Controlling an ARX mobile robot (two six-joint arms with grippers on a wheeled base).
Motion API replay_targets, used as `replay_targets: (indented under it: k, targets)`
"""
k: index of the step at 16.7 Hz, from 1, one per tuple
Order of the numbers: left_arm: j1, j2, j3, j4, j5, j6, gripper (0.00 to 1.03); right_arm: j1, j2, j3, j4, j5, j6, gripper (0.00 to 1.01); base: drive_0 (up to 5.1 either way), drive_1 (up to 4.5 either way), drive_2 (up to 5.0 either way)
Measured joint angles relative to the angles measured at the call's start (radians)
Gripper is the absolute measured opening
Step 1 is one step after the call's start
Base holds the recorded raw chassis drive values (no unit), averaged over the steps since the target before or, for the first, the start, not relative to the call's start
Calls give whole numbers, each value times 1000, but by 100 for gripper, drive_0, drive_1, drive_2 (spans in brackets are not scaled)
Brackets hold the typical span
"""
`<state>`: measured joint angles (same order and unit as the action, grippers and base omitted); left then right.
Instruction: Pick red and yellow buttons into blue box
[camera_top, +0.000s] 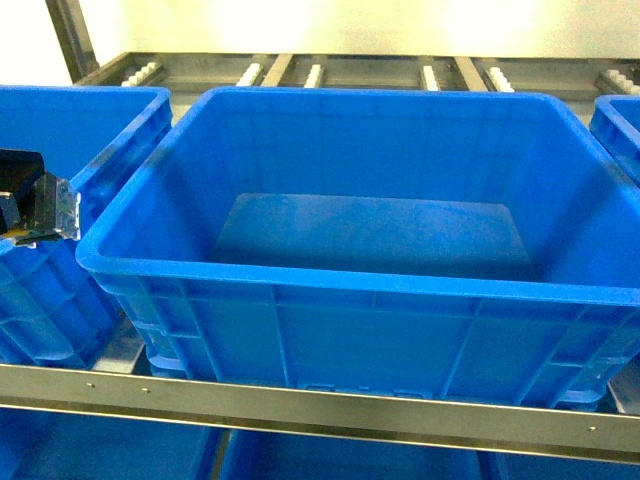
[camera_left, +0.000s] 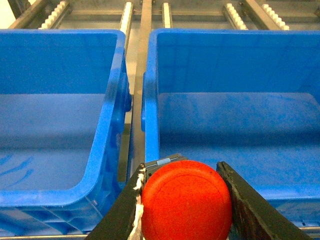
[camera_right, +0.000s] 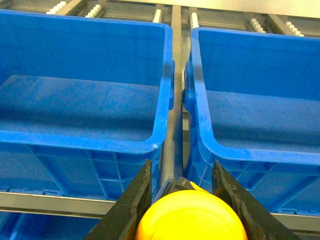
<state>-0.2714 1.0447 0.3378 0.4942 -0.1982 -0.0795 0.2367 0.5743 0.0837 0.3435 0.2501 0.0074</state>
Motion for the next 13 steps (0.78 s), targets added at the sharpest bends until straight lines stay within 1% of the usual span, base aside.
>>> replay_targets:
  k: [13]
  targets:
    - [6,0,0,-3,-5,0,33,0,0,0,0,-1,0,32,0,0,0]
